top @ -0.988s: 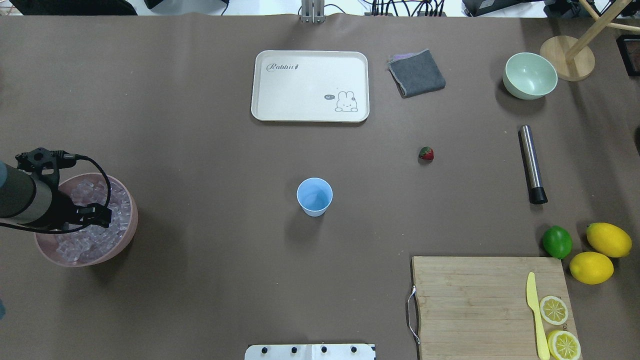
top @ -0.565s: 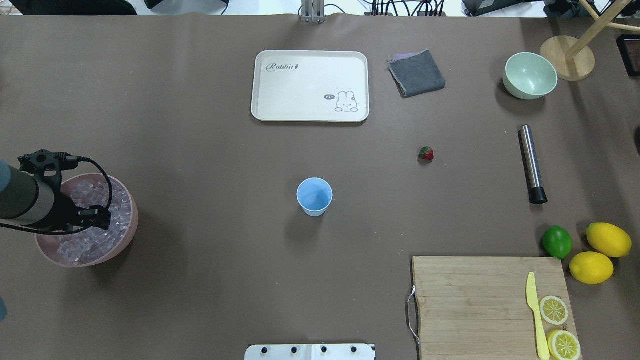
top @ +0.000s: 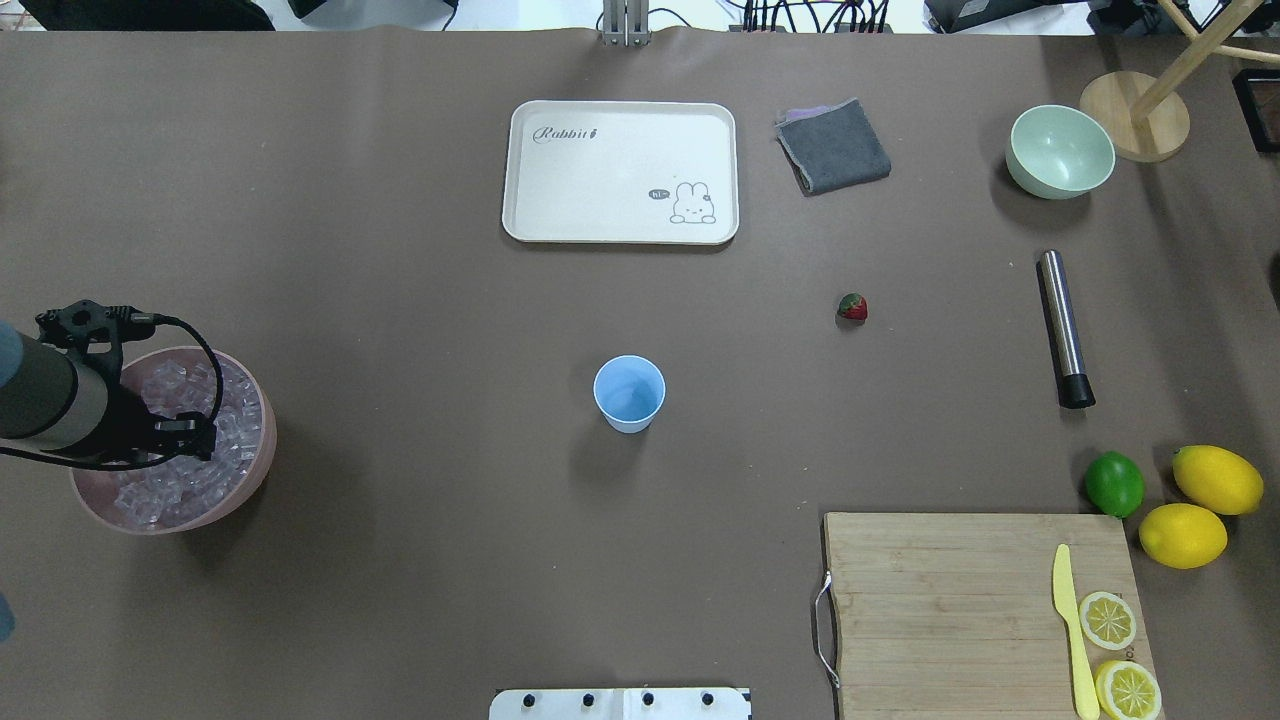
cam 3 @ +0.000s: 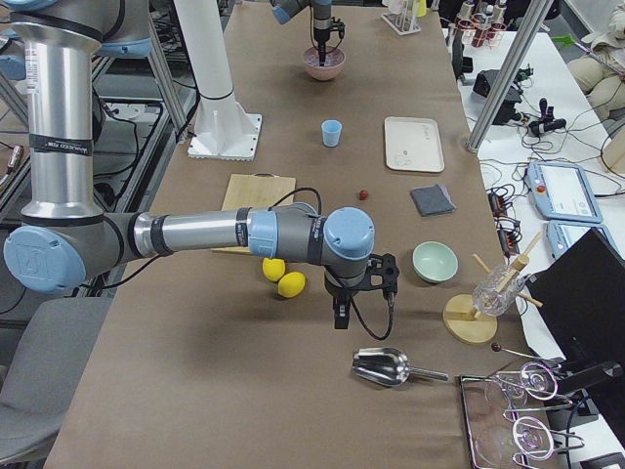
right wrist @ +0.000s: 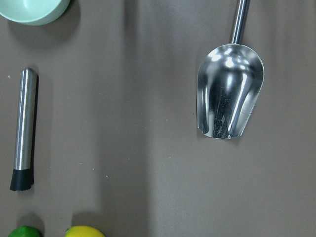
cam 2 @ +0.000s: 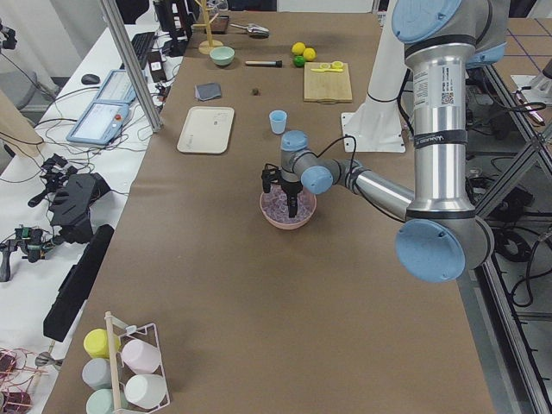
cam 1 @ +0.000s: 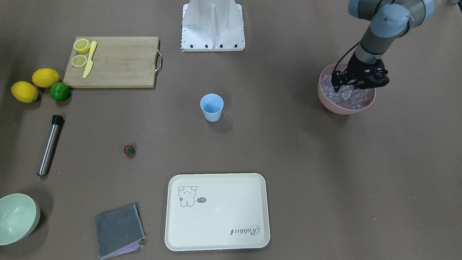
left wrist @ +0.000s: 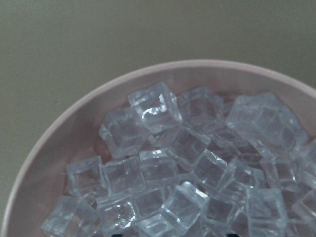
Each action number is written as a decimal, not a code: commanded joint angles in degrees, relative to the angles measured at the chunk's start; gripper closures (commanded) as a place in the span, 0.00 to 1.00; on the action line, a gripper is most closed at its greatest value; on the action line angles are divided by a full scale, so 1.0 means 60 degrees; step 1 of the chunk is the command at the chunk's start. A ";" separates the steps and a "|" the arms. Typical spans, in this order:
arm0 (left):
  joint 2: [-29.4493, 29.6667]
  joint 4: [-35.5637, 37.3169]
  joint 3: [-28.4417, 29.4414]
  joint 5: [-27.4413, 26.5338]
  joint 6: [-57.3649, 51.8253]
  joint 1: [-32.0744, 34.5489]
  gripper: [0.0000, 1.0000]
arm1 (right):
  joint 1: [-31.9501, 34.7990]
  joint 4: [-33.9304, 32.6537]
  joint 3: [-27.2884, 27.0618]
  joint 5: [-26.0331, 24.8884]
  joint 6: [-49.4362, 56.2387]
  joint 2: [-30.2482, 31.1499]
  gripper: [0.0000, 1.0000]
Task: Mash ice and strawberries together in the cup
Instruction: 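Lower the left gripper into the bowl and grasp an ice cube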
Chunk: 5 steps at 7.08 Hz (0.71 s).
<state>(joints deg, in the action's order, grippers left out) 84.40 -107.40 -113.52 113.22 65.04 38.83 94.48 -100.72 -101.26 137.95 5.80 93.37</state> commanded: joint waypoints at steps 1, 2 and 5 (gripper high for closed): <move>0.0025 0.0000 0.0009 -0.0017 -0.0015 -0.0012 0.64 | 0.0000 0.0000 -0.0013 0.0006 0.0014 0.0010 0.00; 0.0040 0.0000 -0.0021 -0.0002 -0.0015 0.0002 0.75 | 0.0000 0.0000 -0.0013 -0.0008 0.0015 0.0010 0.00; 0.0026 0.0000 -0.0109 -0.0002 -0.0030 0.0148 0.93 | 0.0000 0.0000 -0.0013 -0.0008 0.0000 0.0010 0.00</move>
<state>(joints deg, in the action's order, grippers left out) 84.68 -107.41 -113.99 113.20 64.90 39.33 94.48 -100.72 -101.34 137.90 5.81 93.43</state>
